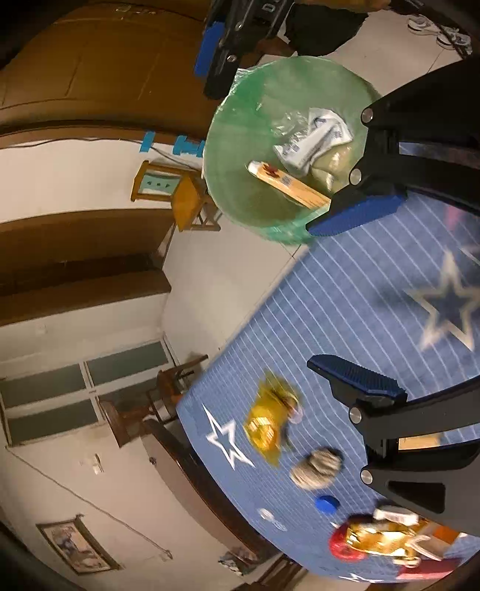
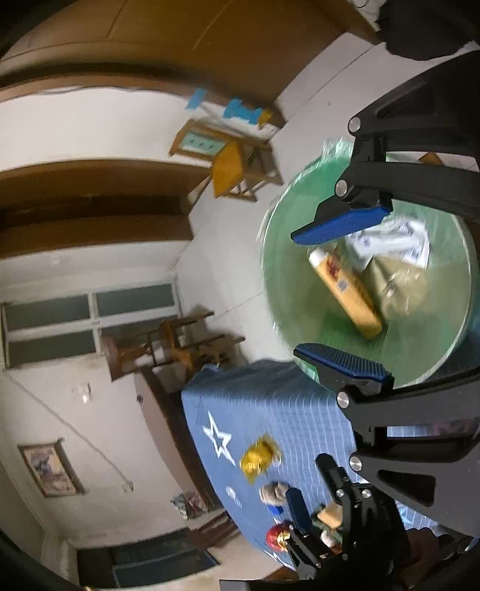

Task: Collect trash
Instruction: 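Grasp the red cigarette pack with the left gripper while the right grasps the orange paper cup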

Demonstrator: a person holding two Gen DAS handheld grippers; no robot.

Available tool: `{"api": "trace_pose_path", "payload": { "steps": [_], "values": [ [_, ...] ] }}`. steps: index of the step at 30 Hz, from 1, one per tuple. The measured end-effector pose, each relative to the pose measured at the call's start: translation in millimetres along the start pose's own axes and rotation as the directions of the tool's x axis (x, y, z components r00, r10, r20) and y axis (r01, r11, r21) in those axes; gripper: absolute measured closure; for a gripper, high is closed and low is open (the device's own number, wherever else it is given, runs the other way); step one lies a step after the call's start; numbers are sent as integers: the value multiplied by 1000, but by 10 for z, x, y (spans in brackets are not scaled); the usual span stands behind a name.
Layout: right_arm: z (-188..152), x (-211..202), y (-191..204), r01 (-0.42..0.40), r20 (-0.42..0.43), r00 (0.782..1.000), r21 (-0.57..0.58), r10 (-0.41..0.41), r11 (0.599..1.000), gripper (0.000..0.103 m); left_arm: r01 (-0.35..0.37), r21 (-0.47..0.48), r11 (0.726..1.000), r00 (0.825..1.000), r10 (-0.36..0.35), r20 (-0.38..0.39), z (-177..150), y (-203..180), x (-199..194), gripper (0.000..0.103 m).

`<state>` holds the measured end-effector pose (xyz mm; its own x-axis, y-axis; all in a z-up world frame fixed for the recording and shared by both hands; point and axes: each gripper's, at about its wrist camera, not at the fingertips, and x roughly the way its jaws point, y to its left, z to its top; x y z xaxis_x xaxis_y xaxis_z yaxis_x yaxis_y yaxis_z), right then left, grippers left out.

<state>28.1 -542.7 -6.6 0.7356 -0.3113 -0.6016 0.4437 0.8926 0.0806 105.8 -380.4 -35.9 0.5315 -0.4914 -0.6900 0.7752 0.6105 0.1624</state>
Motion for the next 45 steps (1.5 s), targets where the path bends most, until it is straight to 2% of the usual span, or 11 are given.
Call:
{"api": "trace_pose_path", "payload": {
  "steps": [9, 14, 20, 23, 27, 34, 36, 38, 41, 43, 45],
  "values": [
    [-166, 283, 921, -180, -69, 983, -138, 172, 974, 50, -81, -136, 987, 997, 81, -5, -667, 871, -445, 33],
    [-319, 374, 1449, -294, -131, 953, -184, 273, 938, 50, -129, -251, 959, 991, 132, -3, -1085, 1455, -794, 32],
    [-423, 337, 2132, -444, -182, 894, -252, 409, 860, 48, -122, -411, 903, 992, 106, -61, -1697, 2337, -1158, 32],
    [-453, 282, 2438, -508, -190, 861, -299, 471, 808, 39, -178, -370, 912, 983, 152, -99, -2034, 2648, -1280, 28],
    [-454, 275, 2829, -579, -214, 814, -356, 540, 733, 35, -160, -298, 941, 984, 126, -129, -2283, 2781, -1227, 25],
    [-426, 511, 3276, -626, -269, 780, -379, 566, 682, 35, -126, -267, 956, 987, 94, -130, -2282, 2810, -944, 24],
    [-430, 566, 3344, -638, -289, 770, -382, 569, 669, 42, -138, -261, 955, 984, 101, -149, -2275, 2845, -854, 24],
    [-450, 603, 3401, -644, -305, 764, -386, 568, 660, 55, -134, -270, 953, 983, 94, -156, -2251, 2900, -788, 23],
    [-486, 634, 3432, -641, -312, 768, -395, 560, 658, 72, -127, -285, 950, 984, 85, -155, -2239, 2974, -735, 25],
    [-489, 635, 3404, -647, -310, 762, -386, 568, 657, 84, -116, -290, 950, 986, 74, -149, -2217, 2992, -697, 30],
    [-487, 615, 3378, -656, -308, 755, -376, 579, 655, 94, -109, -291, 950, 988, 71, -138, -2202, 2958, -732, 45]
  ]
}}
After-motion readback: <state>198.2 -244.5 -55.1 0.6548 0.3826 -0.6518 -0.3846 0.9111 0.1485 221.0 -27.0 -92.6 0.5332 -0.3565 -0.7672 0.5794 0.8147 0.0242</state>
